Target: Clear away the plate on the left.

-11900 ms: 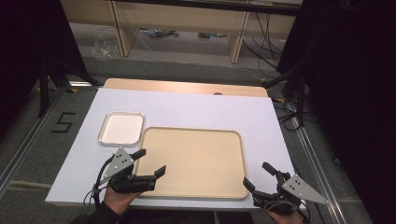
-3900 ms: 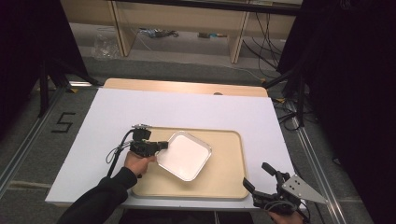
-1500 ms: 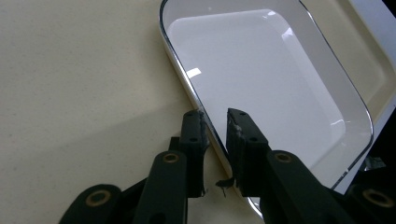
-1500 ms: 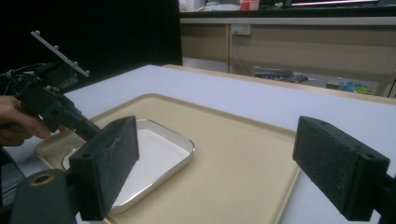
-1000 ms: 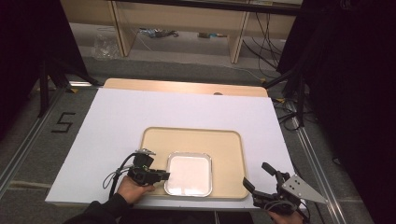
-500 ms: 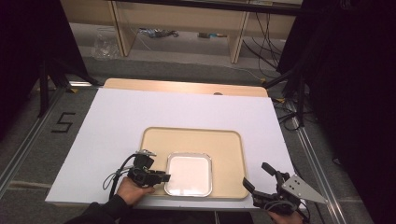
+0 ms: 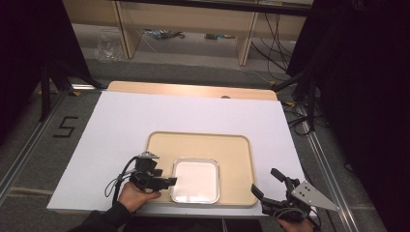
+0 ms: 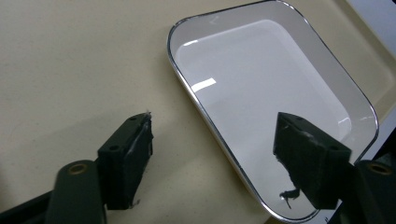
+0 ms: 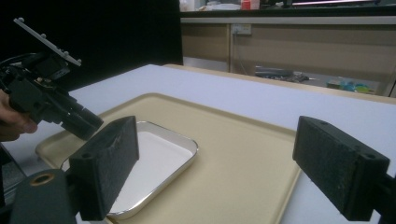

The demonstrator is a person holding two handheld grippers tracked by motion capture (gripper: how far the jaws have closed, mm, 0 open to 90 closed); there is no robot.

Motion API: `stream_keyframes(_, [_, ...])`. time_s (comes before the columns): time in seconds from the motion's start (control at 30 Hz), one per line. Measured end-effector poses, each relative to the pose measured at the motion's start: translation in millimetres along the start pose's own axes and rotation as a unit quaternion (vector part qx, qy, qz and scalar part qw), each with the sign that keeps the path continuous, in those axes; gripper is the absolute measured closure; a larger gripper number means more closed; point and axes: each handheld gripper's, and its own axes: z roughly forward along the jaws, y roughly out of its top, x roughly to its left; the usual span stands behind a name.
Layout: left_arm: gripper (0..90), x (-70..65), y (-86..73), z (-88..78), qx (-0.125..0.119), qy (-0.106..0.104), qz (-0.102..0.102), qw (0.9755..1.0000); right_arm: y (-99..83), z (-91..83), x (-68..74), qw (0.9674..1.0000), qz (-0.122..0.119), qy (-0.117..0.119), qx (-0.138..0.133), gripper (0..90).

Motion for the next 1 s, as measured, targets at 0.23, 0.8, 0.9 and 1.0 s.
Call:
stream_keyframes(0.23, [16.1, 0.5, 1.7, -10.5, -0.04, 0.008, -0.007, 0.9991, 0.0, 0.0, 0.1, 1.0, 0.0, 0.0, 0.001, 15.2])
stream_keyframes(0.8, [13.3, -7.5, -6.1, -42.2, -0.133, -0.009, 0.028, 0.9907, -0.5, 1.5, 1.7, 0.9999, 0.01, 0.012, 0.001, 15.2])
stream_keyframes(0.9, [13.3, -10.6, -8.1, -45.7, -0.135, -0.003, 0.04, 0.9901, -0.1, 2.1, 0.3, 0.9999, -0.002, 0.015, 0.0, 15.2])
stream_keyframes(1.0, [13.0, -12.9, -10.4, -49.0, -0.146, -0.004, 0.048, 0.9882, -0.1, 2.3, -0.4, 0.9999, -0.009, 0.01, -0.007, 15.2])
